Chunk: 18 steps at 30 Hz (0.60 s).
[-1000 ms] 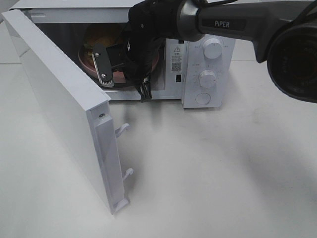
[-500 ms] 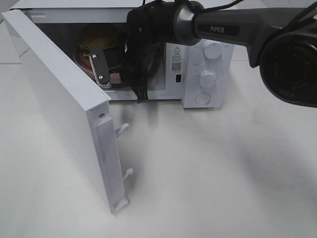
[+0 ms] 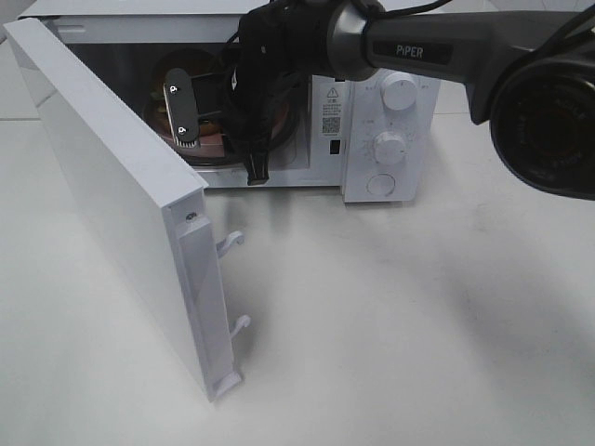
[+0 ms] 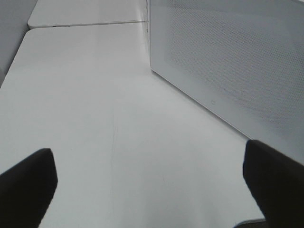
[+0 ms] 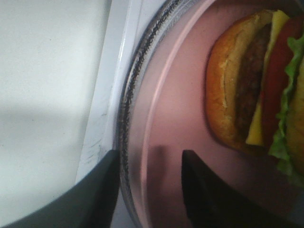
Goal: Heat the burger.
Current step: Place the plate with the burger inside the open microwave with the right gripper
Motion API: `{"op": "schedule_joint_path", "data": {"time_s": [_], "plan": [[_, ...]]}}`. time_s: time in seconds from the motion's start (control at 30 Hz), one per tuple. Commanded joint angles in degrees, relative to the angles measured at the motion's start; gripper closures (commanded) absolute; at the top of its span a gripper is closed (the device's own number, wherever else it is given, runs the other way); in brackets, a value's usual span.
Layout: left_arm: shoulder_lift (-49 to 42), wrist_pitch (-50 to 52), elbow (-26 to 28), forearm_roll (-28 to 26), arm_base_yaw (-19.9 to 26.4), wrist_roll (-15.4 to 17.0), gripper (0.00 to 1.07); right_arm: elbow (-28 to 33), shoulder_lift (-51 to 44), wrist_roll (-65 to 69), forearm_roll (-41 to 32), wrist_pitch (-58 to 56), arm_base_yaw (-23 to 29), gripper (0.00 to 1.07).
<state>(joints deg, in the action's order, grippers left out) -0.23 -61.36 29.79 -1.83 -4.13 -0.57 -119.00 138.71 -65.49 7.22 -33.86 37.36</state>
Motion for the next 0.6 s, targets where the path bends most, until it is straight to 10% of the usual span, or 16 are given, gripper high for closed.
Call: {"op": "schedule_joint_path", "data": {"time_s": [0.03, 0.6], "plan": [[-1.03, 0.17, -0.17, 0.0, 0.06, 0.11, 0.07, 2.92, -2.12, 0.74, -1.09, 0.0, -0.34, 0.54], [-1.03, 0.17, -0.17, 0.0, 0.06, 0.11, 0.07, 14.21, -9.45, 0.97, -3.67, 5.04, -0.69, 0.33]]}}
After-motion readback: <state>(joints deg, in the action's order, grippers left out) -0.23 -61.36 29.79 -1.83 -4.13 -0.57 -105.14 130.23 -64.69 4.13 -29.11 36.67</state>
